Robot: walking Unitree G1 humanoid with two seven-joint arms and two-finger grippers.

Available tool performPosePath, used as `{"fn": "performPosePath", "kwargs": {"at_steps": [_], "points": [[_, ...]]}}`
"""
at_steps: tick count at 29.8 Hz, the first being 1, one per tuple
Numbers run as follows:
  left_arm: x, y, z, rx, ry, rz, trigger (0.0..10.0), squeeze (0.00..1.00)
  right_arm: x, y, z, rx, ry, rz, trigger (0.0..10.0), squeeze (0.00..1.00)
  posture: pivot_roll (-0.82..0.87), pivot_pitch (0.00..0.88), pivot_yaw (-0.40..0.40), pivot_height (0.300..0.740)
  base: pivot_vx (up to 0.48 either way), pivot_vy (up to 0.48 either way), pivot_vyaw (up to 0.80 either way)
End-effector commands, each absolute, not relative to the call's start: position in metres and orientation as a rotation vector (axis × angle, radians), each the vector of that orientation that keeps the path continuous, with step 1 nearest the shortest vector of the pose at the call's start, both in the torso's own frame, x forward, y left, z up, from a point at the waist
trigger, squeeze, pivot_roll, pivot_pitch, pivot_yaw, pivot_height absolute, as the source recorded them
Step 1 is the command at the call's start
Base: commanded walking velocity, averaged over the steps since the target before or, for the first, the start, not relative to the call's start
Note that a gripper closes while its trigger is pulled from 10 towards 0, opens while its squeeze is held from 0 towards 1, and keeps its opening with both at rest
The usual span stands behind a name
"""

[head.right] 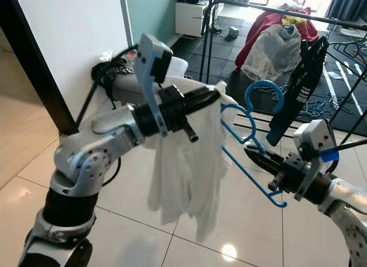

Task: Hang hanger

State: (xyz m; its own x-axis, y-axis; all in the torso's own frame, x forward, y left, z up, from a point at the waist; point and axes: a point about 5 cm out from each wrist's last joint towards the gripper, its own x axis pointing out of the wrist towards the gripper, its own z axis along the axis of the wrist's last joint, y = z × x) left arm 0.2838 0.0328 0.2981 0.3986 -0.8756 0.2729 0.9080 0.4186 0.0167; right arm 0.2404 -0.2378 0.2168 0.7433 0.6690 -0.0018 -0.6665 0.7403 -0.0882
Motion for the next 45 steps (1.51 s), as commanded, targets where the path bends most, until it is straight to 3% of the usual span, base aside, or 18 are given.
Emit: {"fn": "performPosePath", "kwargs": {"at_steps": [1,2,3,4,11,19,23,26,28,29,30,31,32,33,34,35,43,45], "points": [[0.279,0.023,0.294,-0.183,-0.23,-1.188,10.0,0.07,0.243,-0.234,0.219,-0.091,-0.064,0.735,10.0,0.0,-0.06,0.086,-0.021,0.74,0.0,0.0,0.0],[0.275,0.02,0.292,-0.241,-0.218,-1.224,10.0,0.87,0.246,-0.233,0.222,-0.086,-0.085,0.726,10.0,0.0,-0.06,0.085,-0.021,0.74,0.0,0.0,0.0],[0.275,0.02,0.292,-0.241,-0.218,-1.224,10.0,0.87,0.246,-0.233,0.222,-0.086,-0.085,0.726,10.0,0.0,-0.06,0.085,-0.021,0.74,0.0,0.0,0.0],[0.271,0.018,0.291,-0.245,-0.214,-1.25,10.0,1.0,0.249,-0.232,0.224,-0.079,-0.103,0.724,10.0,0.0,-0.06,0.083,-0.021,0.74,0.0,0.0,0.0],[0.271,0.015,0.283,-0.245,-0.177,-1.25,10.0,1.0,0.261,-0.223,0.242,-0.013,-0.215,0.759,10.0,0.0,-0.06,0.089,-0.019,0.74,0.0,0.0,0.0],[0.282,0.033,0.291,-0.273,-0.225,-1.157,10.0,1.0,0.265,-0.227,0.266,0.134,-0.347,0.856,10.0,0.0,-0.05,0.094,-0.025,0.74,0.0,0.0,0.0],[0.31,0.079,0.313,-0.28,-0.36,-0.889,10.0,1.0,0.24,-0.248,0.269,0.248,-0.36,1.008,10.0,0.0,-0.05,0.099,-0.029,0.74,0.0,0.0,0.0],[0.315,0.099,0.325,-0.258,-0.417,-0.854,10.0,1.0,0.233,-0.254,0.265,0.243,-0.318,1.024,10.0,0.0,-0.06,0.102,-0.029,0.74,0.0,0.0,0.0],[0.318,0.117,0.336,-0.235,-0.453,-0.834,10.0,1.0,0.228,-0.258,0.263,0.239,-0.288,1.037,10.0,0.0,-0.06,0.105,-0.029,0.74,0.0,0.0,0.0],[0.319,0.128,0.344,-0.22,-0.476,-0.821,10.0,0.94,0.225,-0.26,0.262,0.239,-0.271,1.046,10.0,0.0,-0.06,0.105,-0.028,0.74,0.0,0.0,0.0],[0.32,0.141,0.354,-0.185,-0.507,-0.808,10.0,0.78,0.221,-0.262,0.261,0.241,-0.251,1.058,10.0,0.0,-0.06,0.105,-0.026,0.74,0.0,0.0,0.0],[0.32,0.149,0.363,-0.157,-0.529,-0.807,10.0,0.53,0.219,-0.264,0.26,0.237,-0.235,1.066,10.0,0.0,-0.06,0.104,-0.022,0.74,0.0,0.0,0.0],[0.32,0.149,0.363,-0.157,-0.529,-0.807,10.0,0.53,0.219,-0.264,0.26,0.237,-0.235,1.066,10.0,0.0,-0.06,0.104,-0.022,0.74,0.0,0.0,0.0],[0.318,0.152,0.369,-0.124,-0.546,-0.815,10.0,0.31,0.217,-0.265,0.26,0.234,-0.225,1.068,10.0,0.0,-0.06,0.104,-0.022,0.74,0.0,0.0,0.0],[0.318,0.152,0.369,-0.124,-0.546,-0.815,10.0,0.31,0.217,-0.265,0.26,0.234,-0.225,1.068,10.0,0.0,-0.06,0.104,-0.022,0.74,0.0,0.0,0.0],[0.316,0.151,0.373,-0.104,-0.558,-0.841,10.0,0.0,0.215,-0.267,0.26,0.238,-0.221,1.074,10.0,0.0,-0.06,0.104,-0.022,0.74,0.0,0.0,0.0],[0.301,0.129,0.352,-0.117,-0.479,-1.072,10.0,0.0,0.214,-0.271,0.263,0.227,-0.235,1.053,10.0,0.0,-0.07,0.103,-0.013,0.74,0.0,0.0,0.0],[0.289,0.123,0.328,-0.057,-0.379,-1.174,10.0,0.0,0.217,-0.273,0.272,0.213,-0.286,1.029,10.0,0.0,-0.07,0.108,-0.015,0.74,0.0,0.0,0.0]]}}
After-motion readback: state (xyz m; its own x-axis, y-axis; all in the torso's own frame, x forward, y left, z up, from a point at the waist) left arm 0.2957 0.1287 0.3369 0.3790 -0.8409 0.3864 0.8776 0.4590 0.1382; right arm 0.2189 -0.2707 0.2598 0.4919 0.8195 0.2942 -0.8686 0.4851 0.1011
